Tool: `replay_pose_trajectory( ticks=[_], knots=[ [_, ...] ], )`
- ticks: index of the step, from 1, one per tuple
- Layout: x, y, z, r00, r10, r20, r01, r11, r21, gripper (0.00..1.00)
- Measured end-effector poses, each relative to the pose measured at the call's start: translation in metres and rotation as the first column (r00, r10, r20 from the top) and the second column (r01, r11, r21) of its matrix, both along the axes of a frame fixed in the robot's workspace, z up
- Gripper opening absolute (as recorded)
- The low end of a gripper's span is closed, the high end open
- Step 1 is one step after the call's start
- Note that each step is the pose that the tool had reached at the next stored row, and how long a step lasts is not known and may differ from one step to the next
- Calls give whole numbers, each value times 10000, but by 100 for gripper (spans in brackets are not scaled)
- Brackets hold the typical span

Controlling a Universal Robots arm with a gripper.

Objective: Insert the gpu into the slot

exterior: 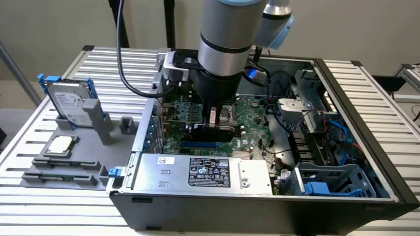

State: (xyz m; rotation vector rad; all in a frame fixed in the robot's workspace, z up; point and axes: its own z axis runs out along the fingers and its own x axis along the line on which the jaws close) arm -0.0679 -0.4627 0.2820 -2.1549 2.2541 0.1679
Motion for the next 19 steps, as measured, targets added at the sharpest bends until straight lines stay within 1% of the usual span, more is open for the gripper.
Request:
replay_pose_trajectory(
  ticks=[10, 14, 15, 19],
  knots=[
    [-14, 0, -45, 10000, 12, 0, -12, 10000, -7, 26],
    [-16, 0, -62, 10000, 15, -14, -15, 10000, -13, 26],
    [-17, 1, -64, 10000, 16, -21, -16, 10000, -15, 26],
    [-17, 2, -78, 10000, 22, -83, -22, 10000, -14, 26]
  ],
)
